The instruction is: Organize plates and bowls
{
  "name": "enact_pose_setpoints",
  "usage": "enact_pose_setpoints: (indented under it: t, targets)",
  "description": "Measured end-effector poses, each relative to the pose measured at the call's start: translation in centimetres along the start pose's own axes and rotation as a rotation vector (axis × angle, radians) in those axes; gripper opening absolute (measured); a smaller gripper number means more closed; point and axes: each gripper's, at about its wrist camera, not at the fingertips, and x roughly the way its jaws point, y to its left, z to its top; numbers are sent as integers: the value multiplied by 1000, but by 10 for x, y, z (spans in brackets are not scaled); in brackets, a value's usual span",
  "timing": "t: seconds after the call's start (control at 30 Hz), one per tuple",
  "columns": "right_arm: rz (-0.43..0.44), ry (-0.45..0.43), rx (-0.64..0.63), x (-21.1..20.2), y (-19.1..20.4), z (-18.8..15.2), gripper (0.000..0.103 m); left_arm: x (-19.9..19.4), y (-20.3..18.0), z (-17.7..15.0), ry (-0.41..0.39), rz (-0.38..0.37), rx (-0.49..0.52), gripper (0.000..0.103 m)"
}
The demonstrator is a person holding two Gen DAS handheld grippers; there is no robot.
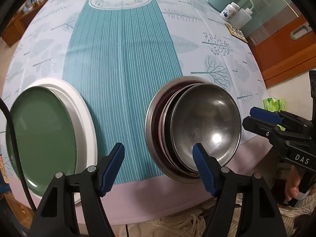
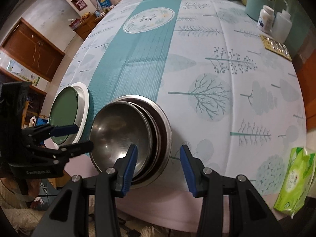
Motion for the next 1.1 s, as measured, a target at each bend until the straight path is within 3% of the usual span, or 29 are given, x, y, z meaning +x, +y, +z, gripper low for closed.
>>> enact_pose_setpoints:
  t: [0.6, 0.97, 1.1]
  targets:
    - [16, 70, 46, 27, -7, 3, 45, 33, -8, 16, 49, -49, -14, 68]
    - [70, 131, 90, 42, -14, 5, 45, 42, -3, 17, 86, -81, -48, 44]
    - [87, 151, 100, 47, -14, 5, 45, 42, 0, 15, 97, -83, -58, 40]
